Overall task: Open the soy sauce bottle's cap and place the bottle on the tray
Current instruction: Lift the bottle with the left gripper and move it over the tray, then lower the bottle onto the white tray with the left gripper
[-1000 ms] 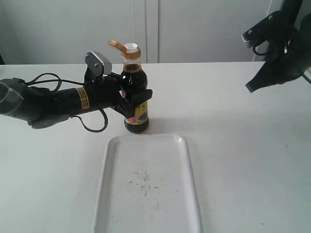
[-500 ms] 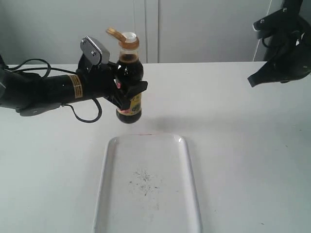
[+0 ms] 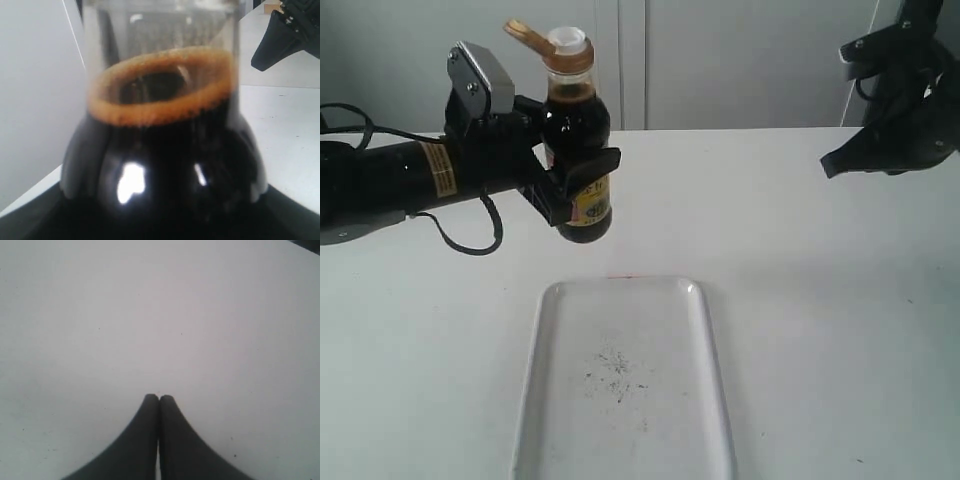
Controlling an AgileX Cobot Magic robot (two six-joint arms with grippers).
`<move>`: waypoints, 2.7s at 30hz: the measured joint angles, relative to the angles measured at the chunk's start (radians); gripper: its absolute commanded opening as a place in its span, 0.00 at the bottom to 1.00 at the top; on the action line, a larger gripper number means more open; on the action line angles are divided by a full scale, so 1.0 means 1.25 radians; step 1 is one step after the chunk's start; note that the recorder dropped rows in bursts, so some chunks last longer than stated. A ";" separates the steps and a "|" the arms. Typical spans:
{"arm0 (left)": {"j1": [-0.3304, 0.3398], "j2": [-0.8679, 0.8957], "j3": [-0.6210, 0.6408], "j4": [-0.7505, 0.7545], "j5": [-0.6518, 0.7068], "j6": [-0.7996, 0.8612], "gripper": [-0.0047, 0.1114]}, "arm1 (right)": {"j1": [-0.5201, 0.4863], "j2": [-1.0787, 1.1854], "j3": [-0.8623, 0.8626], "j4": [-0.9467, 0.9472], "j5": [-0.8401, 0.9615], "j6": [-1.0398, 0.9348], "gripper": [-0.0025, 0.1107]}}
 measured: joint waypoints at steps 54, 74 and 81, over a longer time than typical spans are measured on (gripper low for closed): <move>-0.174 -0.053 0.210 -0.098 -0.001 0.052 0.04 | 0.000 0.037 0.009 0.085 0.001 -0.006 0.02; -0.186 0.023 0.210 -0.146 -0.014 0.081 0.04 | 0.000 0.037 0.009 0.085 -0.002 -0.012 0.02; -0.195 0.037 0.210 -0.162 -0.036 0.101 0.04 | 0.000 0.037 0.009 0.085 -0.004 -0.012 0.02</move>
